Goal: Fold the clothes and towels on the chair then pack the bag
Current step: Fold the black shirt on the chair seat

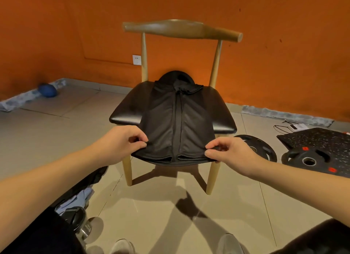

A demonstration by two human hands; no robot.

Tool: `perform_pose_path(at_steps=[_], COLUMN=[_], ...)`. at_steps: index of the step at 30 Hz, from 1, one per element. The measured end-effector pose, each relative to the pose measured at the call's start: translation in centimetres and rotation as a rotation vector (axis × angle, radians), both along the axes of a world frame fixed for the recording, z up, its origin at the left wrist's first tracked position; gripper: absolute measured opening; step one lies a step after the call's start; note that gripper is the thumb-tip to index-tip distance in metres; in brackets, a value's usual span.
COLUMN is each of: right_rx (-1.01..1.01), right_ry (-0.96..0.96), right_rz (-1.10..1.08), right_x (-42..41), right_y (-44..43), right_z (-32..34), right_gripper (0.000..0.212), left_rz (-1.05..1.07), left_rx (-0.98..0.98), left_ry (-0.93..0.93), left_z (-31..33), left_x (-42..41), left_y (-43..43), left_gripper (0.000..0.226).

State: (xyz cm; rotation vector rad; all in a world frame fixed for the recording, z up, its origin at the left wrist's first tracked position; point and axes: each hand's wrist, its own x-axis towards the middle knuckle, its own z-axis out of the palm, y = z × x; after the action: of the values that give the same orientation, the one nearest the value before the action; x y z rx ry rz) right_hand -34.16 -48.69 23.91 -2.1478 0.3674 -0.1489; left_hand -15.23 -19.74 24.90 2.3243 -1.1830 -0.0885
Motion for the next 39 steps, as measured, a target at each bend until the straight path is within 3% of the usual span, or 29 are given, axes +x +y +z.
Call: perform_pose_path(at_steps=[1,3,5,9,12,15,18,23,27,29,32,36,39], right_rx=[-0.030,-0.059,-0.132,-0.421,-0.581,-0.739,-0.749,-0.517,-0.357,-0.270,-0.132,-0.021,0.039], right_ry=[0.045,0.113,0.068,-0.116,-0.162,-0.226,-0.248,-0.236,-0.231,-0.245,-0.275,-0.323,-0.303], right_rz=[0.034,0.106,0.122,0.048,0.054,0.130,0.240,0.296,0.287,0.266,0.225,0.118,0.062], right_x=[-0.2,-0.6,-0.7,0.1,0.3,0.0,-0.6,-1.6,-2.1,-2.0,-0.8,3.0,6.6], right_y=[-0.2,-0.2,0.1,-0.5,-1.2,-1.9,-2.3,-2.0,-1.5,-1.5,-2.1,-4.3,-5.9], right_z=[0.2,0.3,0.1,-0.4,-0.9,-0.7,0.5,2.7,4.1,4.7,5.7,6.9,7.6], right_gripper=[0.030,0.048,0.044,0.023,0.018,0.014,0.013,0.019,0.054,0.060,0.051,0.020,0.021], left_rz=[-0.026,-0.105,-0.170,-0.193,-0.136,-0.144,-0.192,-0.334,-0.402,-0.413,-0.394,-0.295,-0.223], left_rx=[0.026,0.140,0.278,0.265,0.196,0.164,0.196,0.289,0.370,0.374,0.289,0.145,0.027], left_ry=[0.004,-0.042,-0.200,-0.537,-0.621,-0.677,-0.703,-0.472,-0.228,-0.141,-0.009,0.217,0.369], left_z=[-0.2,-0.8,-1.6,-2.6,-1.5,-0.5,0.3,2.3,4.2,5.1,6.6,8.9,10.2], left_x=[0.0,0.1,0.3,0.4,0.2,-0.2,-0.5,-2.6,-4.6,-4.6,-3.0,1.1,4.6], left_y=[0.1,0.1,-0.1,-0.8,-0.9,-0.8,-0.4,0.2,-0.1,-0.5,-1.4,-3.5,-5.7], left_gripper=[0.014,0.041,0.057,0.035,0.014,0.010,0.010,0.026,0.014,0.011,0.015,0.022,0.029])
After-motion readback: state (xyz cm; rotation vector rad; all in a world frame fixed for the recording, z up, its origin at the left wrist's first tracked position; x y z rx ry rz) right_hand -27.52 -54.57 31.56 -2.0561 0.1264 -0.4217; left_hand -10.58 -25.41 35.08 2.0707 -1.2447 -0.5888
